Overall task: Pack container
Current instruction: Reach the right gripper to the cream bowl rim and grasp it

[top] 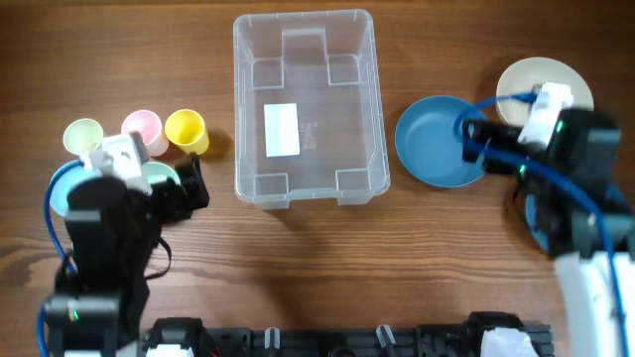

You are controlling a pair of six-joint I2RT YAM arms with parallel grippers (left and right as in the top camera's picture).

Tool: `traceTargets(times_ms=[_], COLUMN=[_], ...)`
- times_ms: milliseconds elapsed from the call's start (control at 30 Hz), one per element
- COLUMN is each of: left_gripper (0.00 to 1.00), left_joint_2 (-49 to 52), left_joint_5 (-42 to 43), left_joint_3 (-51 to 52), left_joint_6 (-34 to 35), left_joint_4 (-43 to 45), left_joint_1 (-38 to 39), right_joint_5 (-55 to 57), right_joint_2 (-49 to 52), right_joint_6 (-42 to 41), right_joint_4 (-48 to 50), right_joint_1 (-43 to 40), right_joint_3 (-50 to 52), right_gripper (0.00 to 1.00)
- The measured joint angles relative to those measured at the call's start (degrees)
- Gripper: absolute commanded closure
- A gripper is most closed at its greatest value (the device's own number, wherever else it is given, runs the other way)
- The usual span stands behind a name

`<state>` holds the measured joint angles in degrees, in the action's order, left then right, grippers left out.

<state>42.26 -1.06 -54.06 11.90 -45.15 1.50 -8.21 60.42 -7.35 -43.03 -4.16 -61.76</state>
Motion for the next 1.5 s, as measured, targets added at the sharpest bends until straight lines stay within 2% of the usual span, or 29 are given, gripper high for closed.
traceTargets(times_ms=[33,100,267,400,533,767,900,1267,1300,1433,1500], left_gripper=[0.00,0.00,0.00,0.00,0.00,0.00,0.00,0.00,0.00,0.00,0.00], left_joint_2=[2.62,5.57,6.27,6.29,6.27,6.27,6.27,6.27,6.27,6.27,6.27], left_joint_5=[-0.15,0.00,1.11,1.25,1.40,1.40,1.40,1.40,1.40,1.40,1.40], left_joint_3=[-2.58,-4.68,-4.90,-5.03,-5.05,-5.05,-5.05,-5.05,-5.05,-5.05,-5.05], left_joint_6=[0.04,0.02,0.04,0.04,0.04,0.04,0.04,0.04,0.04,0.04,0.04], left_joint_4=[-3.32,-7.17,-8.46,-8.52,-8.59,-8.59,-8.63,-8.66,-8.66,-8.66,-8.66], left_joint_1=[0.00,0.00,0.00,0.00,0.00,0.00,0.00,0.00,0.00,0.00,0.00], right_joint_5=[-1.36,-2.71,-3.10,-2.49,-2.08,-0.92,1.84,4.44,4.46,4.57,4.63], right_joint_2=[4.15,8.92,11.65,18.34,30.12,51.98,59.36,68.89,69.35,70.53,71.14], right_joint_6=[0.68,1.36,0.98,0.28,-0.09,-1.22,-2.03,-3.04,-3.06,-3.21,-3.26], right_joint_4=[-7.21,-12.28,-14.69,-19.91,-21.84,-17.40,-12.57,-7.21,-6.99,-6.23,-5.90], right_joint_1=[-0.87,-1.31,-2.71,-14.16,-25.20,-31.10,-31.30,-31.17,-31.17,-30.97,-30.73], right_joint_3=[-5.40,-10.84,-15.91,-31.12,-44.04,-44.78,-44.78,-44.78,-44.78,-44.68,-44.68], right_gripper=[0.00,0.00,0.00,0.00,0.00,0.01,0.03,0.24,0.30,0.33,0.37])
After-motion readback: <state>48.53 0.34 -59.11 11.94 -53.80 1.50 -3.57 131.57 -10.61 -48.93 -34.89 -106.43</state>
